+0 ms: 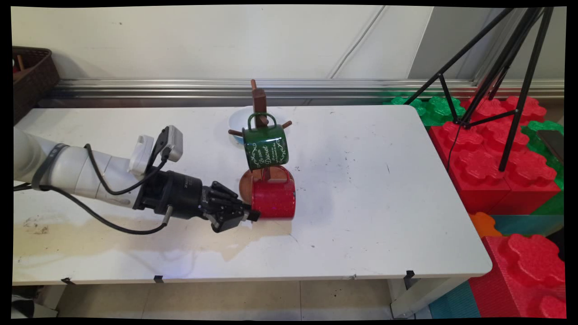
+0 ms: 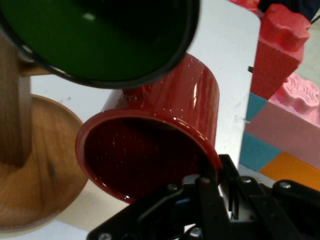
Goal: Place the picked object on the table
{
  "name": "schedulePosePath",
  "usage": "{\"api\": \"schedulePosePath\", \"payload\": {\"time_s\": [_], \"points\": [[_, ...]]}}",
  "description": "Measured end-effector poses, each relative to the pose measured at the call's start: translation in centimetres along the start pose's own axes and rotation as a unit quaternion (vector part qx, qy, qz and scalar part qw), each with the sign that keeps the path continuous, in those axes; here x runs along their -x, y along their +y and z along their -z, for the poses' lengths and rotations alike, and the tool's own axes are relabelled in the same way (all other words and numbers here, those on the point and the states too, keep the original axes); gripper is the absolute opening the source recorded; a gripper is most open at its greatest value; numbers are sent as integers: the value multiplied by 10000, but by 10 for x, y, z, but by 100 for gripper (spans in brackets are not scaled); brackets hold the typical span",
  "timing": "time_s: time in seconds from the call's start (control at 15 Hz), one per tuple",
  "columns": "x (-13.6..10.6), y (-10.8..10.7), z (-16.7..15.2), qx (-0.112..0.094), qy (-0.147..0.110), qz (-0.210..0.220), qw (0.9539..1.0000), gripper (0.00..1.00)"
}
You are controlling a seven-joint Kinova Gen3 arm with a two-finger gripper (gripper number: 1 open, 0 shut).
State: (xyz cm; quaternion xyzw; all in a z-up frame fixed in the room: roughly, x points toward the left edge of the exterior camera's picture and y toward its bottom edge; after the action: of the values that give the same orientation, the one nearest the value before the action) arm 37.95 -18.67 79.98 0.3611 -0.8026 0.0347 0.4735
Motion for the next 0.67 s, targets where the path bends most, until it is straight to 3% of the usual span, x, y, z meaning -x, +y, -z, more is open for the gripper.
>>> {"api": "schedulePosePath", "payload": {"time_s": [0.67], "points": [[-2, 18, 13, 250, -135, -22, 9996, 0]]}}
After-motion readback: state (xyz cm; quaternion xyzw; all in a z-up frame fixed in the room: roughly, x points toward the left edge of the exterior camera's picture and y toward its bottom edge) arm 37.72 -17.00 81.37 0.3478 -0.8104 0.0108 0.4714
